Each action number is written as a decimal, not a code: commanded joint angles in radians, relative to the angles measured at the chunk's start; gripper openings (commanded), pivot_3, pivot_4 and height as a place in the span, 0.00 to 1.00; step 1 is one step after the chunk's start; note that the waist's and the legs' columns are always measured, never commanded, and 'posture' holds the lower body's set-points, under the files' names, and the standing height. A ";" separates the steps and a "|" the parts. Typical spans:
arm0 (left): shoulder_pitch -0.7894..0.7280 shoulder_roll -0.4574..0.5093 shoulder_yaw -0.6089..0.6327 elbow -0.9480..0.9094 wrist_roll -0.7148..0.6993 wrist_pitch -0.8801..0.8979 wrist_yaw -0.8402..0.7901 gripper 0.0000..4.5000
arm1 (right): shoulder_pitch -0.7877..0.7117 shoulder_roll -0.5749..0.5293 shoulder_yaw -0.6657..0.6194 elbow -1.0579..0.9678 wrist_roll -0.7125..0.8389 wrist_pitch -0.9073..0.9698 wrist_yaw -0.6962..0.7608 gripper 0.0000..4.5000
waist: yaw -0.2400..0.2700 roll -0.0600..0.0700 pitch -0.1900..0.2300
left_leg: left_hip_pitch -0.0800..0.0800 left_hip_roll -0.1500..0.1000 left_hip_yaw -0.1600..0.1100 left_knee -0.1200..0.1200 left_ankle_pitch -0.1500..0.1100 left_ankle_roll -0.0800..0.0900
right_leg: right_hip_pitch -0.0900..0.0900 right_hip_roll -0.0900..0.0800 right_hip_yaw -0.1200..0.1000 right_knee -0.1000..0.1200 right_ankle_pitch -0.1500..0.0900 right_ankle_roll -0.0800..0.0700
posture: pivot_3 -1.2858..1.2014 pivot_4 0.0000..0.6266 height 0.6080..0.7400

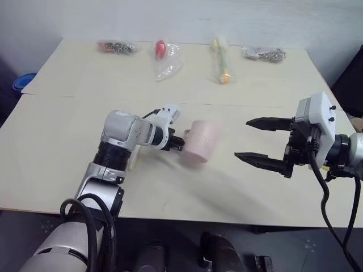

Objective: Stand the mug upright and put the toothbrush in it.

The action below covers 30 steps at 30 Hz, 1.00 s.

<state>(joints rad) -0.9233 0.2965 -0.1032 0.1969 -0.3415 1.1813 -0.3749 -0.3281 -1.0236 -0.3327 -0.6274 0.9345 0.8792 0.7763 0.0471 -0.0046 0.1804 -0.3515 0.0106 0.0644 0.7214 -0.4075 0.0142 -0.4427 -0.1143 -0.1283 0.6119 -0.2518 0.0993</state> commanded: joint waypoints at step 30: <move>0.558 0.065 0.194 -0.562 0.075 -0.577 0.046 0.71 | -0.085 0.016 0.031 0.051 0.160 0.020 -0.042 1.00 | -0.001 0.000 -0.001 | -0.001 0.003 -0.001 0.003 0.000 0.001 | 0.000 -0.001 -0.001 0.000 0.002 0.000 | 0.52 0.24 1.00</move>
<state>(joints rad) -0.3503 0.3441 0.0413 -0.2519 -0.2095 0.5091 -0.3229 -0.4016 -1.0018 -0.2922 -0.5759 1.0945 0.9141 0.7212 0.0465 -0.0045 0.1796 -0.3520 0.0142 0.0630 0.7239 -0.4079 0.0156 -0.4423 -0.1149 -0.1292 0.6119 -0.2503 0.0987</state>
